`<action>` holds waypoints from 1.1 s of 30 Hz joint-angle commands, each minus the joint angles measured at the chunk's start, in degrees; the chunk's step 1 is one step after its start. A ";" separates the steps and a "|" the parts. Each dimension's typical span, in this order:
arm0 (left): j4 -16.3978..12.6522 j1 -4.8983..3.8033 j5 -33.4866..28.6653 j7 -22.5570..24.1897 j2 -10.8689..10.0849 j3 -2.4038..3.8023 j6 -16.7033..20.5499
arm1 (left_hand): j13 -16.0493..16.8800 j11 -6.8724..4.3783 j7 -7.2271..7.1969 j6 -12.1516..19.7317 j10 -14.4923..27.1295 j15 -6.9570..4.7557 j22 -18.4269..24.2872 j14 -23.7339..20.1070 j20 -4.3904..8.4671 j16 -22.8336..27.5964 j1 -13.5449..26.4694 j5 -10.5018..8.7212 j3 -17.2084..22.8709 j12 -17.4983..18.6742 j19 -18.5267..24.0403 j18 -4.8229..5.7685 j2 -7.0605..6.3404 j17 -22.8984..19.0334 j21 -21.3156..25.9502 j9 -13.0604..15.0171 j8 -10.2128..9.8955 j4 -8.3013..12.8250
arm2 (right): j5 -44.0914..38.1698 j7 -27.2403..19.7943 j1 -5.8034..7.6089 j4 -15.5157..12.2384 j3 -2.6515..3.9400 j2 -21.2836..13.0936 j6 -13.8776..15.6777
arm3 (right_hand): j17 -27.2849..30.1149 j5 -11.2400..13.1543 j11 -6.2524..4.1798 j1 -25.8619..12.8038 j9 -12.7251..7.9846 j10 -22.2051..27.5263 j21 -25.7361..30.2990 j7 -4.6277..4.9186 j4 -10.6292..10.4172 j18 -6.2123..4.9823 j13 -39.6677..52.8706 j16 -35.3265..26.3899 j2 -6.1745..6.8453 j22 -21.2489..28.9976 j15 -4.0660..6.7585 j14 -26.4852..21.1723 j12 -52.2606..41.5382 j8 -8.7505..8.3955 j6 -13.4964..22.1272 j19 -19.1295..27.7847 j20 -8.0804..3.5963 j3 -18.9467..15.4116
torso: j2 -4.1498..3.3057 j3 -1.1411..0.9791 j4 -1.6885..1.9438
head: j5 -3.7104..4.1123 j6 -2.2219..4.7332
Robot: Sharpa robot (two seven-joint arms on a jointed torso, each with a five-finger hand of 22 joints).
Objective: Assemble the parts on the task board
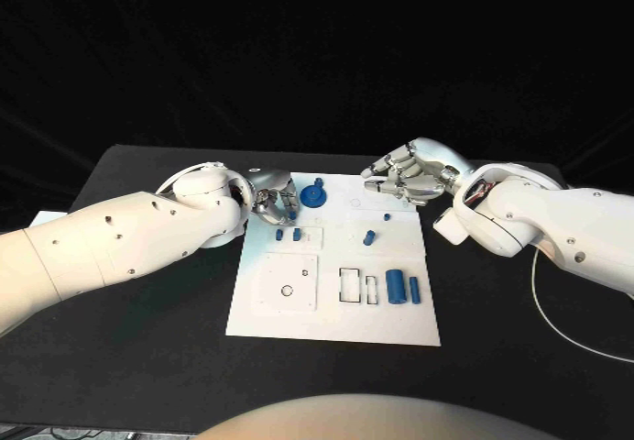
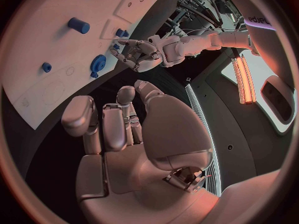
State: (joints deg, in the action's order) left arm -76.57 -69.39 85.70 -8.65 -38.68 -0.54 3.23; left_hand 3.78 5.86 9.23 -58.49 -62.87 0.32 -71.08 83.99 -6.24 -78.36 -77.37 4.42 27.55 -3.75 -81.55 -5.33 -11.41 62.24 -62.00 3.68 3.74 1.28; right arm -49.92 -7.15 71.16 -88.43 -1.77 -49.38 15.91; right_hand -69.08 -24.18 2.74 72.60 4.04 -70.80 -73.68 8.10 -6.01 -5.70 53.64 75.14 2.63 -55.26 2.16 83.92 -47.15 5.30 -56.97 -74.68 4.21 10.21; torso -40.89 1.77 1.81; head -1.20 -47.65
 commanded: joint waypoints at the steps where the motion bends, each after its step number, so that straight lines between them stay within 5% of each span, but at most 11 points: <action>1: -0.63 -0.01 -0.82 0.28 -0.55 0.06 -0.12 | -0.02 0.08 -0.03 1.71 1.52 0.43 1.13 0.64 -0.18 0.63 1.08 0.24 -2.53 0.02 0.66 -0.93 -0.63 -0.70 1.72 -0.04 -0.19 -0.48 | -0.30 -0.45 -0.05 0.41 0.00 -0.02 -0.27 | 0.05 -0.18 0.01 -0.04 -0.02 0.33 0.25 -0.03 -0.23 -0.87 -0.06 -0.21 -0.30 0.05 -0.47 2.04 0.27 0.16 0.51 0.36 0.14 0.14 | 0.05 0.02 0.05 | -0.01 0.03; 7: -1.55 -0.08 -1.89 0.30 -2.14 0.38 1.15 | 0.18 0.11 0.05 3.85 3.46 0.43 2.30 0.64 -0.16 0.75 -1.00 0.44 -12.25 -1.15 0.33 -1.09 1.24 -1.24 3.49 0.10 0.07 -2.16 | -0.23 -0.26 -0.06 1.22 0.00 -0.04 0.02 | 0.07 -0.19 0.00 -0.02 -0.02 0.35 0.31 -0.03 -0.23 -0.89 -0.08 -0.23 -0.30 0.17 -0.47 2.04 0.30 0.16 0.52 0.42 0.14 0.16 | 0.12 -0.01 0.04 | 0.11 0.21; 11: -1.97 -0.20 -4.60 0.34 -3.48 0.71 2.07 | 0.21 0.15 0.18 3.80 3.41 0.44 2.44 0.71 -0.16 0.62 -2.74 0.57 -12.45 -1.67 0.16 -1.09 2.80 -1.11 3.74 0.13 0.15 -2.18 | -1.37 1.04 -0.06 2.07 0.00 -0.15 0.33 | 1.57 -0.38 0.02 0.80 -0.04 4.04 0.80 0.04 0.22 -1.03 -5.51 -1.53 -0.19 0.98 -0.47 1.61 7.03 0.13 0.70 0.73 0.11 0.90 | 0.08 0.03 0.05 | 0.07 0.38; 13: -1.98 -0.33 -9.05 0.84 -4.35 0.84 3.30 | 0.26 0.25 0.36 3.08 2.59 0.48 2.76 0.71 -0.17 0.56 -4.13 0.61 -11.21 -2.30 0.22 -1.16 3.96 -1.05 4.28 0.21 0.42 -1.87 | -3.93 2.95 -0.05 2.79 0.01 -0.26 -0.21 | 8.75 0.15 0.31 2.02 -0.03 7.74 2.50 0.36 0.89 -1.53 -10.01 -7.88 0.23 3.89 -0.66 -0.68 13.06 0.12 0.89 2.05 0.18 2.58 | 0.11 0.04 0.09 | 0.12 0.55; 18: -1.53 -0.52 -25.05 5.30 -6.07 0.95 8.10 | 0.16 0.09 0.57 1.04 -0.49 0.27 3.95 0.45 0.01 0.66 -6.17 0.89 -4.91 -3.67 0.91 -1.53 5.46 -1.44 6.37 0.22 1.07 -1.18 | -14.78 6.96 -0.05 4.31 0.01 -0.37 -2.24 | 16.77 3.67 1.33 5.18 0.08 10.49 5.32 1.16 3.81 -2.16 -21.88 -16.09 2.46 8.02 -1.50 -1.83 25.54 0.68 -0.02 3.54 0.77 8.05 | 0.13 0.06 0.03 | 0.37 1.03; 23: -2.01 -0.56 -50.70 13.76 -7.27 0.71 13.89 | 0.11 0.23 1.02 -0.69 -1.53 0.41 11.96 -4.41 -0.12 7.38 -4.74 0.91 0.42 -4.44 6.36 -3.74 4.58 -13.81 19.35 0.21 1.70 -1.66 | -29.91 10.22 -0.09 4.83 0.02 -0.06 -4.78 | 17.96 6.60 1.68 5.87 0.18 9.85 5.90 0.75 5.45 -2.25 -29.06 -17.79 3.49 8.68 -1.56 -1.19 31.58 1.15 -1.62 3.41 0.96 10.80 | 0.06 0.04 0.06 | 0.84 1.73; 27: -3.62 -0.48 -72.07 19.71 -8.07 0.20 15.97 | 0.75 -0.47 0.56 -2.30 -4.20 0.02 15.43 -6.69 0.09 10.38 -4.02 0.70 1.57 -6.62 8.90 -4.73 4.84 -18.90 25.00 0.46 2.58 -1.83 | -39.31 12.12 -0.56 4.85 0.02 0.68 -6.61 | 18.46 9.51 1.51 6.09 0.24 9.16 6.18 0.17 6.27 -2.28 -32.75 -18.58 3.93 8.99 -1.49 -0.94 34.09 1.28 -2.95 3.35 1.05 11.95 | 0.04 0.08 -0.11 | 1.57 2.49; 33: -5.34 -0.20 -86.84 24.44 -8.93 -0.16 15.45 | 0.99 -0.62 0.39 -2.01 -3.80 0.16 18.01 -8.18 0.01 12.28 0.75 0.44 -0.65 -7.92 10.49 -5.09 4.73 -22.09 29.01 0.30 2.79 -4.79 | -47.48 13.95 -1.43 5.24 0.02 1.97 -8.23 | 19.35 12.30 1.56 5.39 0.07 8.54 6.96 -0.20 6.93 -2.41 -38.61 -19.92 4.62 10.03 -1.63 -0.65 37.36 0.64 -3.82 3.49 1.18 13.58 | -0.02 0.09 -0.03 | 2.74 3.17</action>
State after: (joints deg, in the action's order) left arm -81.63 -69.61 16.80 9.33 -47.46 -0.72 17.05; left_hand 4.71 5.12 9.62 -60.74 -67.06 0.48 -53.24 76.05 -6.15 -66.28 -77.06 5.08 27.06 -11.49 -71.44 -9.82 -6.67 40.46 -33.26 4.05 6.40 -3.15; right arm -87.43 3.85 69.83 -83.32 -1.78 -47.59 10.80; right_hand -49.79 -12.03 4.16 77.96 4.17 -62.01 -66.91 7.86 0.95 -7.51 15.36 55.41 6.84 -45.32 0.53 82.91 -9.97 6.19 -60.51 -71.29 4.93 23.51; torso -40.87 1.85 1.78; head 1.24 -44.72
